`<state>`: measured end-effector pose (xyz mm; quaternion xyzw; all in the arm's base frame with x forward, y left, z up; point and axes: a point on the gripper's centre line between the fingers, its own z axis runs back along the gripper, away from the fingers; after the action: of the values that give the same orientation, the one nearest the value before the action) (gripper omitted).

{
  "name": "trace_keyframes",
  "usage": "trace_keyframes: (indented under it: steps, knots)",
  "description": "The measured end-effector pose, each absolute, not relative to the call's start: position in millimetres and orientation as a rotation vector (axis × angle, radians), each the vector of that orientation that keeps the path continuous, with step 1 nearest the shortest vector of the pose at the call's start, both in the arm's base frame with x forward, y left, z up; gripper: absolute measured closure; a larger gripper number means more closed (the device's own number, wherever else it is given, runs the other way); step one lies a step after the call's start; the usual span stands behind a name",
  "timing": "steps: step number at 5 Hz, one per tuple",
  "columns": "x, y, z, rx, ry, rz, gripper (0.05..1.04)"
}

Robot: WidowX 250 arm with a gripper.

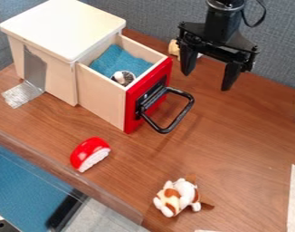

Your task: Take the thing out of the drawer and put it on the drawer

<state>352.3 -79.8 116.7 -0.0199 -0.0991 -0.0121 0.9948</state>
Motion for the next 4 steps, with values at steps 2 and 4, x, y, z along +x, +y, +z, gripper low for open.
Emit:
trace_keyframes:
  steps: [2,4]
  knots:
    - [337.7,-42.0,108.8,-0.039,-0.145,0.038,0.083]
    - [319.0,22.9,120.2,-0.023,-0.155,0.094,0.083]
